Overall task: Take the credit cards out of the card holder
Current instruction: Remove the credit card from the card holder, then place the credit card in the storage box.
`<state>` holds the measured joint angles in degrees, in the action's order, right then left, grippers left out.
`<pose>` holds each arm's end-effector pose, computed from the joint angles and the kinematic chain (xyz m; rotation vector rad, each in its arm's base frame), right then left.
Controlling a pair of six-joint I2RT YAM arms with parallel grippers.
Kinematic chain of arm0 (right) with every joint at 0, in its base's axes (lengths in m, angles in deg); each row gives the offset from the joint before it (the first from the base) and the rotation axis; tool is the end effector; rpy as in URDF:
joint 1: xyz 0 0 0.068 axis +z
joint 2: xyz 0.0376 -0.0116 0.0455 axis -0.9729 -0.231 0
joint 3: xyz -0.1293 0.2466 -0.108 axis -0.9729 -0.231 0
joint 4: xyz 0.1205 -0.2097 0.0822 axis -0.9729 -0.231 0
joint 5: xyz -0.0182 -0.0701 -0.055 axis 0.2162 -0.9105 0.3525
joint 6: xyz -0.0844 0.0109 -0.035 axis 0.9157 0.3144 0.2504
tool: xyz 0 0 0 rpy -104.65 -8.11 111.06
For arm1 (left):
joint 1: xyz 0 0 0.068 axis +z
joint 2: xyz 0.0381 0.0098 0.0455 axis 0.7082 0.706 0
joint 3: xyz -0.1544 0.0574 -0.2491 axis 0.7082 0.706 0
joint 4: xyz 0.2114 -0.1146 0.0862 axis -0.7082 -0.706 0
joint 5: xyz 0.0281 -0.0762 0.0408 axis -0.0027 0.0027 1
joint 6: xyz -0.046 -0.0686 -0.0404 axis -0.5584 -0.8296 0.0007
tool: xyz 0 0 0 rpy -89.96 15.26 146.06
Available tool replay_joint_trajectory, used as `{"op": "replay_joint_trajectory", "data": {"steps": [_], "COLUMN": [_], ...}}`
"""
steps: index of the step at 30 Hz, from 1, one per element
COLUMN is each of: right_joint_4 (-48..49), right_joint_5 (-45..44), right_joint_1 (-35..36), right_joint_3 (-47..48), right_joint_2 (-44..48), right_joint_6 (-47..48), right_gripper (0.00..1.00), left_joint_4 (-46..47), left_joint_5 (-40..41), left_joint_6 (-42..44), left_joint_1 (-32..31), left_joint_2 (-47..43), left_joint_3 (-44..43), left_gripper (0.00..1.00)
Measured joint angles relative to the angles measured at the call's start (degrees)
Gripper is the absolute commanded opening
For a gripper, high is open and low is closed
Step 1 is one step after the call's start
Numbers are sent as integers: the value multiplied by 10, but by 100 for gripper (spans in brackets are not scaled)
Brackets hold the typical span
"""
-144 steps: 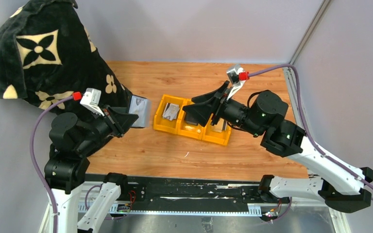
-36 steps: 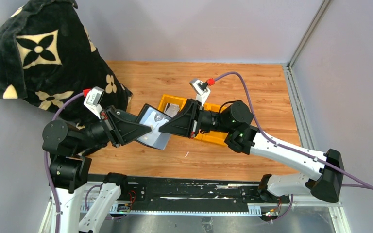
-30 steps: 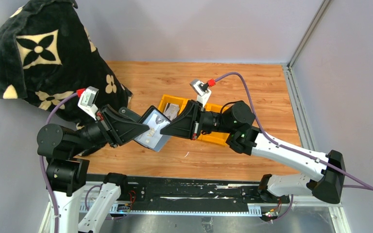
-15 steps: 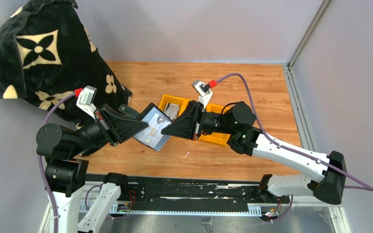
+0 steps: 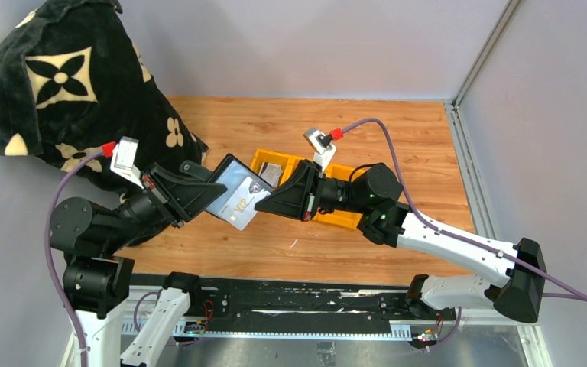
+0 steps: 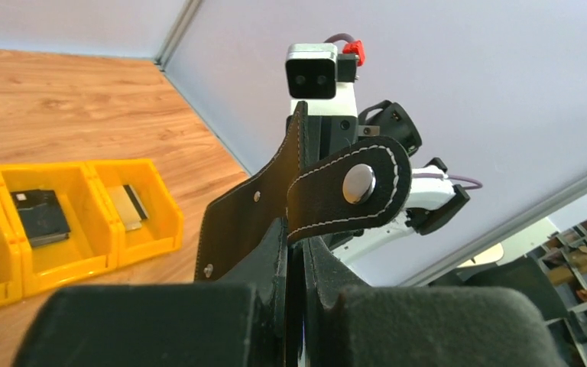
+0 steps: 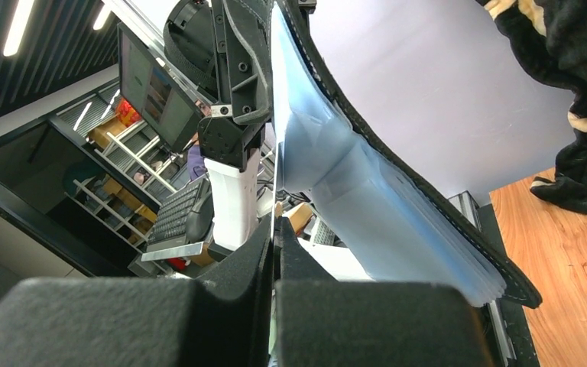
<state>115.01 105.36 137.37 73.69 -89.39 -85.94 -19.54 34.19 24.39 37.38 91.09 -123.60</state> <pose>0.1000 0.2651 0.4709 -0.6544 1.2411 2.0498 0.0426 -0.0644 0.4947 0.1615 1.5446 -1.3415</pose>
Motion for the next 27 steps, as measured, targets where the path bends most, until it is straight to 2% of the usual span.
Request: {"op": "replay_joint_trajectory", "data": {"steps": [8,13,22,25,27], "right_joint_4": [-52,-111,-373,-449,-467], "right_joint_5": [3,20,3,-30,-37], "right_joint_1": [-8,-54,-210,-247,-250], "right_joint_3": [-6,-6,-4,20,43], "right_joint_2": [24,32,44,17,-16], "right_joint_6": [11,14,118,167,182], "right_gripper": [0,0,0,0,0], "left_joint_4": [-75,-113,-177,-189,-195], "left_joint_5": [55,86,108,103,97], "left_joint_6": [105,167,250,264,270], "left_joint_1": [0,0,0,0,0], "left_joint_2": [13,23,39,44,46], "left_joint_3": [-66,-106,-129,-128,-127], "left_gripper": [0,0,0,0,0]}}
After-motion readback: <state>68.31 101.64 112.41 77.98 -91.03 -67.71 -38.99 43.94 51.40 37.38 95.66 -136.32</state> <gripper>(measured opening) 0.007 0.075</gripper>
